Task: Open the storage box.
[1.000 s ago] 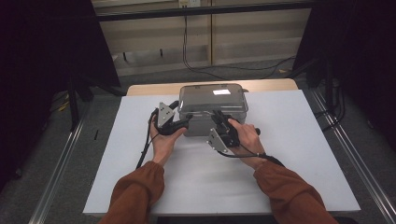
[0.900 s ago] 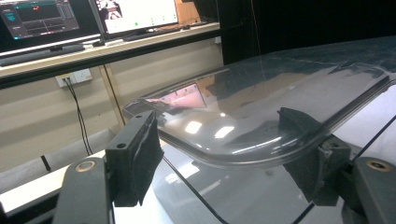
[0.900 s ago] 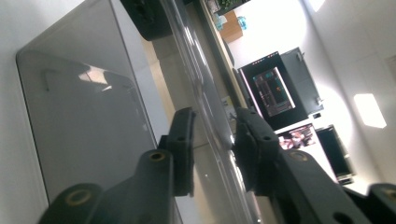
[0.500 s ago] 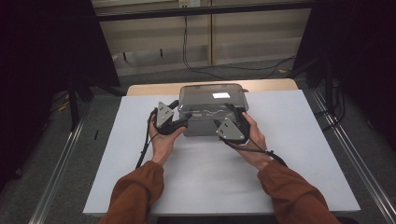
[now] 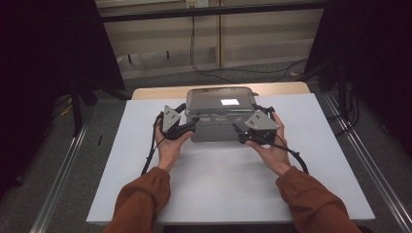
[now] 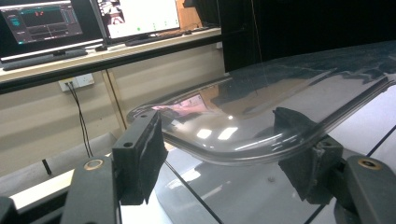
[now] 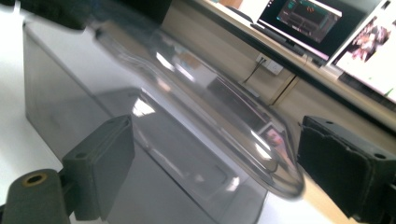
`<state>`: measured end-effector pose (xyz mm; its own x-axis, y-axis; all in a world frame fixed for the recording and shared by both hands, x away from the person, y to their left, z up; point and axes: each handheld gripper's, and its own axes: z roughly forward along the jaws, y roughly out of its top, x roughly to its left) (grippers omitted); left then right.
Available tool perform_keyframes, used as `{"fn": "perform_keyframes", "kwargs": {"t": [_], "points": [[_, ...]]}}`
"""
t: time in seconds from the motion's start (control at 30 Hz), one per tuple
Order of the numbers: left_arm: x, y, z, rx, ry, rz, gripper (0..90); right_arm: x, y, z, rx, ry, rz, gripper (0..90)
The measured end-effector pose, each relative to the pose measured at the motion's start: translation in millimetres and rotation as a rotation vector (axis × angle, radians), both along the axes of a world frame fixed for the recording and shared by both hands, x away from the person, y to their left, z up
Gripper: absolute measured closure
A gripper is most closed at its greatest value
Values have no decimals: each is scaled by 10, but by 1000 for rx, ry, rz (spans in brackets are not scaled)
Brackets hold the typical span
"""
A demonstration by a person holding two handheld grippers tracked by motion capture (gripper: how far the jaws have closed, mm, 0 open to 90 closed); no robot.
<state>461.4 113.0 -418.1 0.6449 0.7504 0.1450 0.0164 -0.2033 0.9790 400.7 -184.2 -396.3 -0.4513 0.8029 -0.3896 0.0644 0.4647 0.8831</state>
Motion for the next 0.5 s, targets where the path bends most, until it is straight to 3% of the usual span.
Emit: {"fn": "perform_keyframes", "kwargs": {"t": [0.07, 0.17, 0.23, 0.37, 0.5], "points": [[4, 2, 0, -5, -1, 0, 346, 18, -62, -4, 34, 26, -10, 87], [7, 14, 3, -3, 2, -2, 354, 43, -114, -48, 62, 53, 18, 10], [10, 11, 2, -17, 3, -4, 356, 66, -141, -75, 87, 84, 30, 12], [13, 11, 0, -22, 3, -4, 357, 100, -223, -78, 146, 97, 27, 46], [18, 13, -1, -25, 2, -1, 361, 110, -287, -69, 149, 87, 30, 114]]}}
